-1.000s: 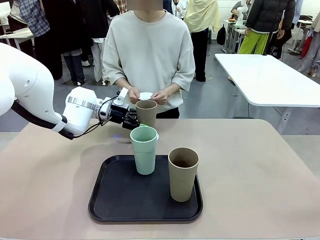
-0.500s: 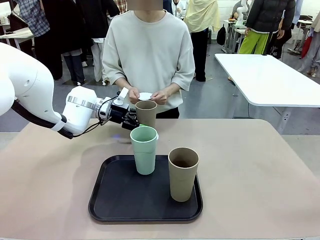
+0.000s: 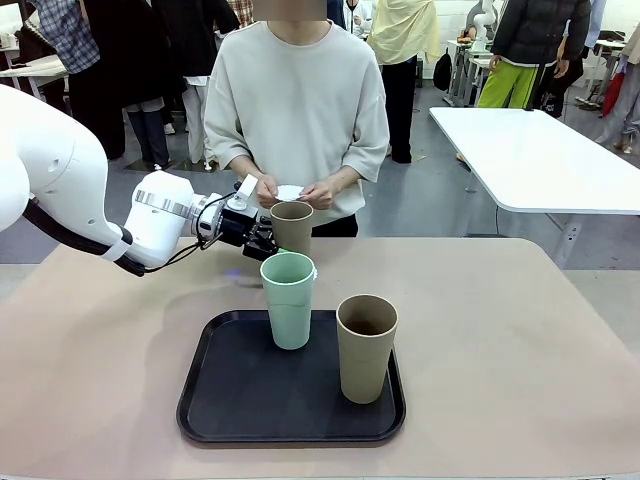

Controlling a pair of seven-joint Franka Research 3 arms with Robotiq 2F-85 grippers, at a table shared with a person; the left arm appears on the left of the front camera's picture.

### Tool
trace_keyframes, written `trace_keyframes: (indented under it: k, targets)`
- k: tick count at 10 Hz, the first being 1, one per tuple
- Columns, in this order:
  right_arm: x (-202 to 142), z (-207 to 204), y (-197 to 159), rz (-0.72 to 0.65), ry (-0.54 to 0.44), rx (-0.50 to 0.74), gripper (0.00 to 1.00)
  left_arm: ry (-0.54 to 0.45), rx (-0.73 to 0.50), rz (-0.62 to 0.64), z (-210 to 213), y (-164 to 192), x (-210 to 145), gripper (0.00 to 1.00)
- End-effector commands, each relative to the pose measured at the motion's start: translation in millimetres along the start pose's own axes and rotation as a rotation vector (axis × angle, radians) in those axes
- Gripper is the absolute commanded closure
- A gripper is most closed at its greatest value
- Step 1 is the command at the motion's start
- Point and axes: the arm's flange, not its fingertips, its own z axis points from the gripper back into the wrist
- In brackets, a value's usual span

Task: Place coasters on the table and set cups on them.
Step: Pick up one Reusable plastic cup and place it on a coaster set by the human.

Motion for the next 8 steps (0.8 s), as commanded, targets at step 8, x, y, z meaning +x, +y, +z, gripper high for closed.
trace_keyframes:
  k: [8]
  targets:
    - [0.4, 0.1, -0.5, 0.002, 0.001, 0.013, 0.0, 0.087, -0.024, -0.026, -3.3, -4.2, -10.8, 0.0]
